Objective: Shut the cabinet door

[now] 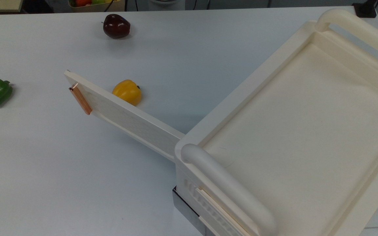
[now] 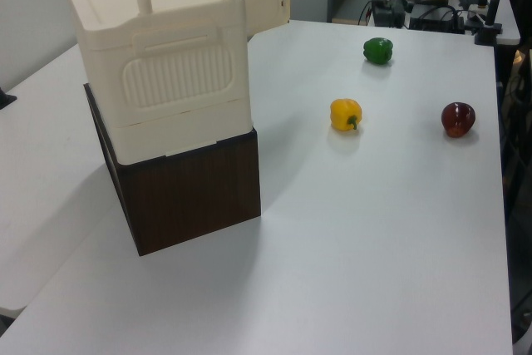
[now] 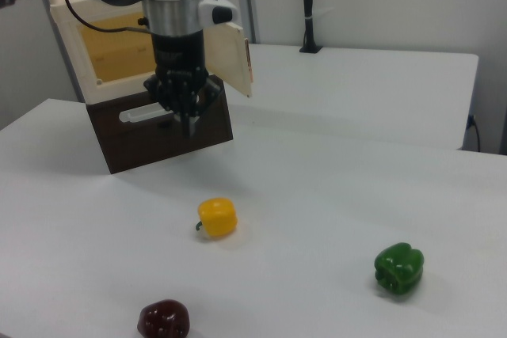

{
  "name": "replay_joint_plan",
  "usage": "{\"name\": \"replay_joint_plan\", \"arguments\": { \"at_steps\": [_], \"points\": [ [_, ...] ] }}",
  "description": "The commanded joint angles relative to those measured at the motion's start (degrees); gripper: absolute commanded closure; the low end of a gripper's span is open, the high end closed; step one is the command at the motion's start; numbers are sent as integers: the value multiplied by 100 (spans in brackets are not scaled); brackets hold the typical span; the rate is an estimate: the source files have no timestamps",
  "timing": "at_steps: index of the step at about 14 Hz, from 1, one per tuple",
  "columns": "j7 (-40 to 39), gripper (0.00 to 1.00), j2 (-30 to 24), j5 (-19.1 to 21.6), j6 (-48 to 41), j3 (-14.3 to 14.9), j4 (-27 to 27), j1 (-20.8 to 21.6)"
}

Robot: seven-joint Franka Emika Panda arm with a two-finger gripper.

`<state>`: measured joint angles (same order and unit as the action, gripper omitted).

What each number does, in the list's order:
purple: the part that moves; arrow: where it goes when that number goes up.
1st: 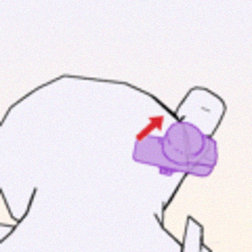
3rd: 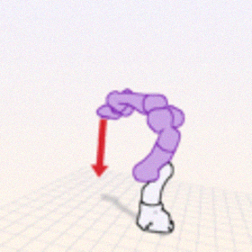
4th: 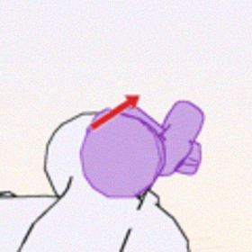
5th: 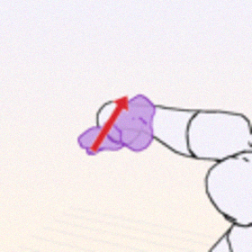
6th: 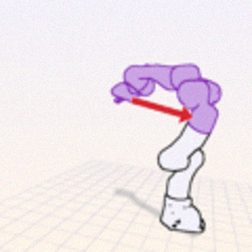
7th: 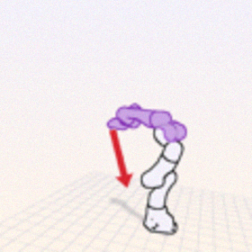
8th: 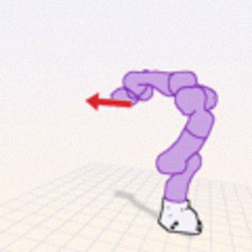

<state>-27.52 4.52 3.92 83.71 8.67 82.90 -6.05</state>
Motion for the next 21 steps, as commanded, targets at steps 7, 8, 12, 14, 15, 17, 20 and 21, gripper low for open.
{"name": "replay_joint_plan", "arguments": {
  "at_steps": [7, 8, 12, 14, 15, 17, 20, 21],
  "points": [
    [806, 100, 391, 574, 3735, 82, 51, -81],
    [1201, 100, 514, 688, 4350, 82, 51, -72],
    [2494, 100, 997, 794, 5900, 3, 42, 50],
    [3092, 100, 1217, 794, 6707, 3, 42, 234],
    [3399, 100, 1314, 794, 7112, 3, 42, 305],
    [4032, 100, 1446, 777, 7650, 3, 33, 419],
    [4815, 100, 1491, 794, 7731, 3, -37, 446],
    [5052, 100, 1491, 794, 7731, -6, -46, 446]
  ]
}}
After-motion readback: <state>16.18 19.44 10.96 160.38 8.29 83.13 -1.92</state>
